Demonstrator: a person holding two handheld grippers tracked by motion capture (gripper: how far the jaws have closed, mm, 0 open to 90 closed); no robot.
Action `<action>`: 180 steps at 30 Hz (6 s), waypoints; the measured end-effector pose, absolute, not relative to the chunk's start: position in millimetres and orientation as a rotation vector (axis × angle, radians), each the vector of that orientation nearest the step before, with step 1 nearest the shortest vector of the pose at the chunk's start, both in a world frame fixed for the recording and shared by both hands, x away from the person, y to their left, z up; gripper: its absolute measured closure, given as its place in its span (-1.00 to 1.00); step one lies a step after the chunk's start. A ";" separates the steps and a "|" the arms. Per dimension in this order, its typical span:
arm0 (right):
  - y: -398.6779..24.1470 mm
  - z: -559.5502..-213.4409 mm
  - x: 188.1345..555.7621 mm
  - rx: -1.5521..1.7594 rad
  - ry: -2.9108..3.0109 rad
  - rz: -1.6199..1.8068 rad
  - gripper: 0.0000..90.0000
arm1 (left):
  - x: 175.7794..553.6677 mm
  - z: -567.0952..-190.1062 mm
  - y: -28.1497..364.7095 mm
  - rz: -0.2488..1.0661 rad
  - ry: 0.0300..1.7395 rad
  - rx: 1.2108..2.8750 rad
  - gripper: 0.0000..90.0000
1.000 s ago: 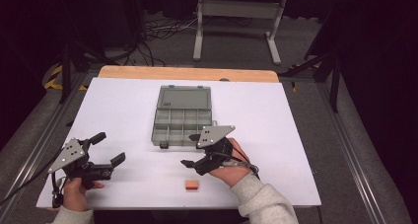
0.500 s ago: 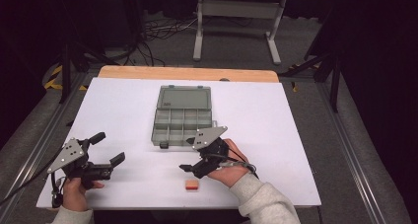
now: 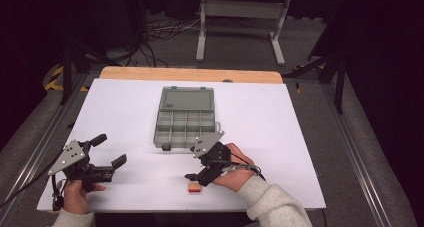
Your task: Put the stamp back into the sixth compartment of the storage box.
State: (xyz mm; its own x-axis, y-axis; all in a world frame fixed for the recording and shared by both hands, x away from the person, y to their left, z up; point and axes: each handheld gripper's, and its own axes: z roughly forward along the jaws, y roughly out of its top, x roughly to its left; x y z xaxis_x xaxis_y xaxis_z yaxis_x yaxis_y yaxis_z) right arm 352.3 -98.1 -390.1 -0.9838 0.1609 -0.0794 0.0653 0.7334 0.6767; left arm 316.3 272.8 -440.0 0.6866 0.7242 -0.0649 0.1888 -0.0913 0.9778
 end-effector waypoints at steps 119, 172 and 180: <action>-94.5 -387.4 347.4 0.056 2.925 0.952 0.46 | 316.8 -440.5 275.9 0.514 0.765 1.618 -0.96; -75.1 -345.3 409.0 0.158 2.759 1.009 0.46 | 317.1 -439.3 277.9 0.516 0.767 1.612 -0.96; -68.8 -348.0 420.9 0.169 2.758 0.995 0.46 | 316.8 -438.7 278.4 0.518 0.765 1.608 -0.96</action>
State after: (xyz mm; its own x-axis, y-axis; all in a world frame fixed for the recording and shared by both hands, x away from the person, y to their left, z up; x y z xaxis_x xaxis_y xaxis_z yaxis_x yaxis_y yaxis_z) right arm 420.9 -68.8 -348.0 -0.9727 0.1759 -0.1517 0.0385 0.7661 0.6415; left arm 316.8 278.4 -438.7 0.6826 0.7257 -0.0863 0.1895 -0.0616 0.9799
